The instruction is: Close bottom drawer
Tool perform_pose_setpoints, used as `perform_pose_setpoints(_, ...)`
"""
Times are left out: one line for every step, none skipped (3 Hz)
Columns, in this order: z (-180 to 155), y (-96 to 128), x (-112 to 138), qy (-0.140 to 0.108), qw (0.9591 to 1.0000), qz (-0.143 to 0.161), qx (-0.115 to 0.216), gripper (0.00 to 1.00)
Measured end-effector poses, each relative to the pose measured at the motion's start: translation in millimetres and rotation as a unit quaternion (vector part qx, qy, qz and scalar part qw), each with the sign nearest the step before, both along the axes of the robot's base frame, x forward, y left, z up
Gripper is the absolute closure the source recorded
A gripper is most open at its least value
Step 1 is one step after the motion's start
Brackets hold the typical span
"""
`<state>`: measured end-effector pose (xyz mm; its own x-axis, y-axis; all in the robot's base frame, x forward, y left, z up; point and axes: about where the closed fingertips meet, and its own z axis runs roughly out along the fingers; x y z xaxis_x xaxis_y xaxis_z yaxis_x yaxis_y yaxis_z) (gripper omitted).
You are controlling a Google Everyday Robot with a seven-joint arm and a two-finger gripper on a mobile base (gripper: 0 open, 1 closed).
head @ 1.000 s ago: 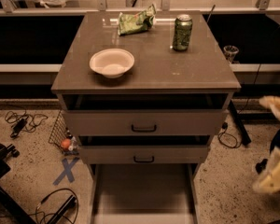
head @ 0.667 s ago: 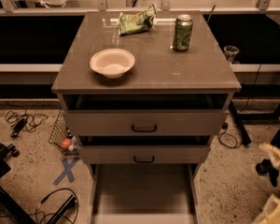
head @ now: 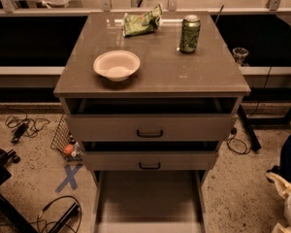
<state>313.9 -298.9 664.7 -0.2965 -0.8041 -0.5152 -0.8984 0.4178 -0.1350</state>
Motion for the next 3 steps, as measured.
perform_pose_setpoints(-19,0,4,-0.003,1.0,0.001,0.009,0.0)
perform_pose_setpoints(-68,-25,-3,-0.004,0.9993,-0.02,0.031,0.18)
perform_pose_setpoints(-132,-49,-19,-0.008,0.9973,-0.028,0.068,0.41)
